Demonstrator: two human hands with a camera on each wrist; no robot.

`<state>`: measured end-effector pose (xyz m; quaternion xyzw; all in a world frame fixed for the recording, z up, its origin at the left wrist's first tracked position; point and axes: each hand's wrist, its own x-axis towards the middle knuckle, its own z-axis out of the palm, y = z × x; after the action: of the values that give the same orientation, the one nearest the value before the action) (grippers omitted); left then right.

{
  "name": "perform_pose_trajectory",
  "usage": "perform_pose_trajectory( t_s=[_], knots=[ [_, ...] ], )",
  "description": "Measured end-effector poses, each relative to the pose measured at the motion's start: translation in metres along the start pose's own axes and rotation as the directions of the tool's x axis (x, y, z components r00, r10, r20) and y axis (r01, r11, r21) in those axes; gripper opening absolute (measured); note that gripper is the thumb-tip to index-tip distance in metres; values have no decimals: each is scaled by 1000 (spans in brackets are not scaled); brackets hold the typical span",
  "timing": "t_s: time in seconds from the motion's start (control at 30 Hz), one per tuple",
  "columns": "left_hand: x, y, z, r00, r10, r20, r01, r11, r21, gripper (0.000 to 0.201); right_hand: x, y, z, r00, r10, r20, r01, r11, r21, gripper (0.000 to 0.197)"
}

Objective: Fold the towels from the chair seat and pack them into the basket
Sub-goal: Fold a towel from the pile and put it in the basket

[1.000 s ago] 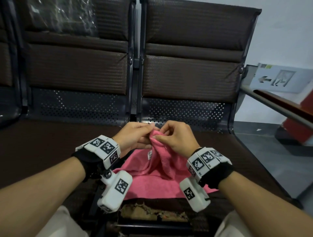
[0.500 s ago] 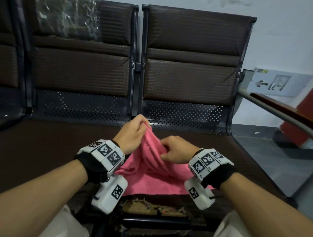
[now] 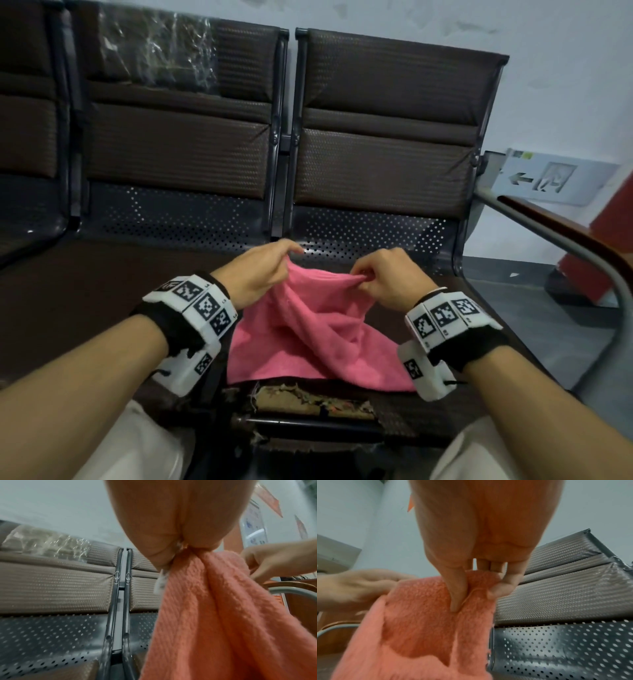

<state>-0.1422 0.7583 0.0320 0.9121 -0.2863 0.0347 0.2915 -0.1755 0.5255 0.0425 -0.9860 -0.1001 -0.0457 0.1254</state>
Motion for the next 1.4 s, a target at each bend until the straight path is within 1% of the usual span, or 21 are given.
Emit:
perform_pose_trajectory(
  t_s=[0.07, 0.1, 0.13, 0.2, 0.23, 0.27, 0.33, 0.4, 0.47, 0.53, 0.6, 0.7, 0.77, 0.83, 0.9, 1.0, 1.1, 1.17, 1.23, 1.33, 1.4],
  knots=[
    [0, 4, 0, 999, 23, 30, -25, 998, 58, 41, -2, 1, -5, 994, 7, -109, -5, 1000, 22, 21],
    [0, 5, -1, 999, 11, 37, -13, 998, 55, 42, -2, 3, -8, 986, -4, -164, 6, 1000, 16, 19],
    [0, 6, -3, 998, -18, 55, 18, 1000, -10, 42, -4, 4, -12, 981, -12, -195, 14, 1000, 9, 16],
    [-2, 8, -6, 995, -40, 95, 55, 985, -163, 40, -8, 4, -18, 982, 0, -190, 2, 1000, 13, 7],
    [-3, 10, -8, 993, -35, 117, 53, 986, -157, 38, -12, 3, -21, 985, 18, -172, -12, 999, 36, 8],
    [-5, 13, -11, 990, 2, 143, 3, 999, -37, 37, -14, 2, -24, 987, 45, -152, -34, 997, 76, 10],
    [-9, 18, -13, 984, 37, 174, -76, 972, 220, 32, -17, -2, -32, 988, 92, -125, -76, 989, 125, 10],
    [-10, 26, -18, 986, 16, 167, -73, 938, 339, 27, -17, -6, -44, 988, 88, -125, -76, 993, 95, 15],
    [-5, 33, -27, 995, -1, 96, -35, 928, 370, 21, -13, -10, -60, 993, 75, -91, -71, 996, 45, 19],
    [5, 39, -40, 1000, -5, 25, -5, 922, 388, 17, -4, -14, -79, 995, 91, -50, -91, 996, -4, 29],
    [20, 46, -57, 999, -15, -49, 34, 912, 409, 16, 8, -17, -99, 991, 124, -55, -124, 992, -10, 37],
    [49, 58, -81, 987, -51, -150, 106, 917, 385, 15, 28, -23, -126, 970, 165, -179, -164, 986, 17, 36],
    [68, 64, -95, 968, -61, -243, 143, 931, 336, 20, 41, -24, -141, 934, 185, -305, -175, 983, 63, 36],
    [83, 68, -109, 939, -38, -342, 128, 961, 244, 24, 50, -24, -153, 884, 198, -423, -165, 980, 113, 36],
    [90, 71, -117, 899, 6, -438, 56, 990, 129, 25, 55, -21, -158, 842, 199, -502, -133, 977, 164, 33],
    [88, 74, -113, 858, 59, -510, -54, 998, 25, 23, 49, -16, -149, 818, 189, -543, -59, 967, 247, 28],
    [68, 73, -94, 860, 71, -505, -121, 991, -65, 18, 28, -8, -124, 850, 194, -490, -24, 943, 332, 22],
    [46, 70, -76, 883, 37, -468, -117, 983, -144, 18, 6, -4, -102, 889, 183, -420, -20, 932, 362, 20],
    [19, 66, -53, 913, 3, -408, -89, 978, -191, 20, -19, 0, -80, 936, 151, -317, -29, 932, 360, 23],
    [-27, 57, -18, 970, -37, -241, -18, 975, -223, 23, -58, 1, -52, 990, 104, -90, -65, 929, 363, 28],
    [-54, 50, 4, 997, -49, -60, 34, 975, -220, 23, -81, 3, -35, 994, 74, 86, -101, 923, 372, 25]
  ],
)
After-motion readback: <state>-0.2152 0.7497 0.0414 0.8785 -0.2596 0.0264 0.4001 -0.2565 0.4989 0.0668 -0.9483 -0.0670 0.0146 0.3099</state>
